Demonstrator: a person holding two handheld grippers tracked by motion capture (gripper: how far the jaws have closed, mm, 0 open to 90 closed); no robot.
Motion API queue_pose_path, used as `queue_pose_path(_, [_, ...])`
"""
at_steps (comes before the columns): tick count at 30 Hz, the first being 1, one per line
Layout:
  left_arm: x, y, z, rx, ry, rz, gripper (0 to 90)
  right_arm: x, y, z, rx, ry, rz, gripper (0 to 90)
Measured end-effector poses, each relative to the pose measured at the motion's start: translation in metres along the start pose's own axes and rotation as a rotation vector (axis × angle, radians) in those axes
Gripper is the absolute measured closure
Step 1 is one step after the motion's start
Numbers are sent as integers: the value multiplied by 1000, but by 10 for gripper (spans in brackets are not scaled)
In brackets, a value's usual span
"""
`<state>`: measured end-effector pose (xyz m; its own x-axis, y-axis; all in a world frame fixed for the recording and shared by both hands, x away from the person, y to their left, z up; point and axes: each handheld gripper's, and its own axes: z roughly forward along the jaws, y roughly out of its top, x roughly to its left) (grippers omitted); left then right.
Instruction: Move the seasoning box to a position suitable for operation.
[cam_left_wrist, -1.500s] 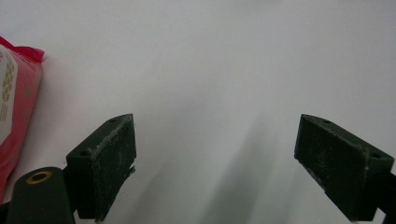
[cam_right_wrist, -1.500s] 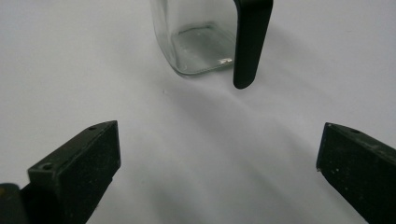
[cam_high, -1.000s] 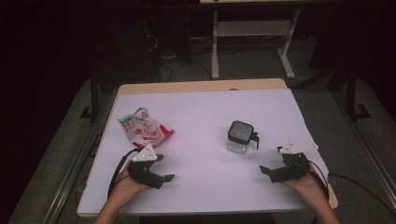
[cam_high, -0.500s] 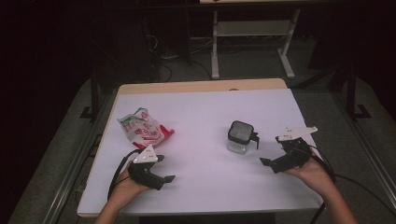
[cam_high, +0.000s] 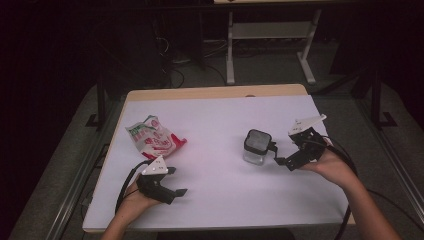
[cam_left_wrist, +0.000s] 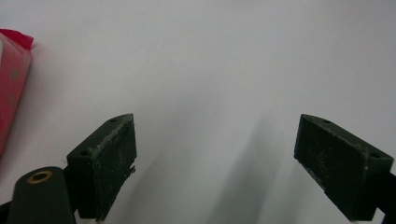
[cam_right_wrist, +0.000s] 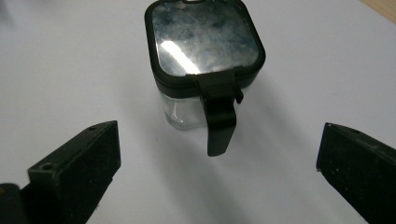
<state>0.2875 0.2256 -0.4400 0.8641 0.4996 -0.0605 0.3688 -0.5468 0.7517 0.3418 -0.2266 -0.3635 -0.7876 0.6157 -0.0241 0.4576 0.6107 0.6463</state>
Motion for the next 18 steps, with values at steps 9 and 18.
queue_pose_path(9, [-1, 0, 1, 3, -9, 2, 127, -3, 32, 14, 81, 16, -84, 0])
queue_pose_path(18, [-2, 0, 1, 5, -15, 5, 128, -4, 56, 28, 141, 31, -135, 0])
